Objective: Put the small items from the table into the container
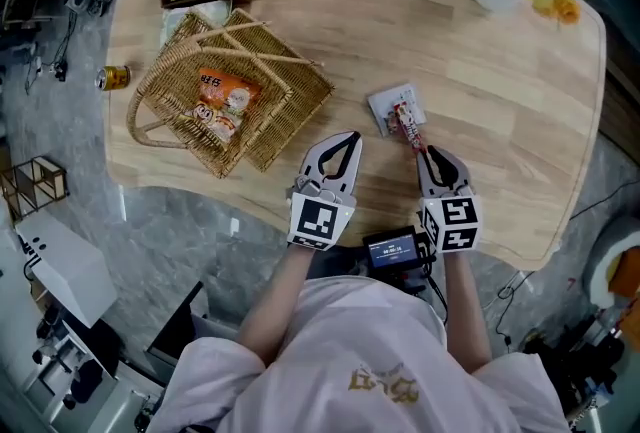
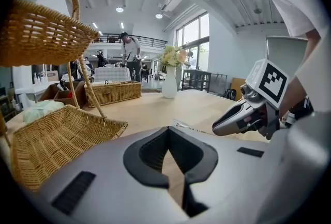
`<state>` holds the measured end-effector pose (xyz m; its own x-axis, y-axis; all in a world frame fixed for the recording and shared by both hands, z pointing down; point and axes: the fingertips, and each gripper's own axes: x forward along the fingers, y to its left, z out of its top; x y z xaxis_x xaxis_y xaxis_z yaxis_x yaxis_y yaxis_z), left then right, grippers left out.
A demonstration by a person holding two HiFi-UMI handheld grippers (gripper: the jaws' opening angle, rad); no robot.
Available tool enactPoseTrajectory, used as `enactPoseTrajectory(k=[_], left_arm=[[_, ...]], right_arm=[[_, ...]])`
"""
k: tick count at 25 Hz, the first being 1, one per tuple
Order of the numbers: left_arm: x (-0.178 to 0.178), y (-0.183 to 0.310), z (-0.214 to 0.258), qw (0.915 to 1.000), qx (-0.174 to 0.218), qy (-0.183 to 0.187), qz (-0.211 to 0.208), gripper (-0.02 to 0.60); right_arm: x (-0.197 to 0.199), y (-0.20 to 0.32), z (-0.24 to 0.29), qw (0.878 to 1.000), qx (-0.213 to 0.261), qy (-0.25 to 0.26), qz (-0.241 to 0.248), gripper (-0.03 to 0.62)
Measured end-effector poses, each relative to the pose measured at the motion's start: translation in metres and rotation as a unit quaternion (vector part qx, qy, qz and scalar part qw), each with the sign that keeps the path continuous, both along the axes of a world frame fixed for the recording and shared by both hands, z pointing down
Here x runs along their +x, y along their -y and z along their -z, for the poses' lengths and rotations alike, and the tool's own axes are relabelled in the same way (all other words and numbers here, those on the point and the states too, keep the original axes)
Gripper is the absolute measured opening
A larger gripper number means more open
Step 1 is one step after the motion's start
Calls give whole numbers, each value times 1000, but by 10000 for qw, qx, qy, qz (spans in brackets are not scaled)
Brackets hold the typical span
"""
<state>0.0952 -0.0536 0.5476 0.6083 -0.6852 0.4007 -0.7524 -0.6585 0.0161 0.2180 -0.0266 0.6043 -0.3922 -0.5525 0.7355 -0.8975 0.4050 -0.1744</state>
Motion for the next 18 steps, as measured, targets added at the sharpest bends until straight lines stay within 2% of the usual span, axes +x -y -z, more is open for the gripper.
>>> enactPoseTrajectory(k=[6, 9, 12, 18], left_arm=[[-1, 5, -10, 9999, -121, -10, 40, -6], [-1, 10, -13, 9999, -139, -8, 69, -6], [1, 13, -12, 9999, -125, -33, 59, -6], [0, 12, -13, 9999, -141, -30, 94, -6]], right_arm=[[-8, -1, -14, 9996, -193, -89, 203, 129], [-13, -3, -23, 9984, -291, -315, 375, 160], [-9, -2, -27, 9972, -291, -598, 348, 160], [-5, -2, -28, 9963, -256, -724, 386, 133]])
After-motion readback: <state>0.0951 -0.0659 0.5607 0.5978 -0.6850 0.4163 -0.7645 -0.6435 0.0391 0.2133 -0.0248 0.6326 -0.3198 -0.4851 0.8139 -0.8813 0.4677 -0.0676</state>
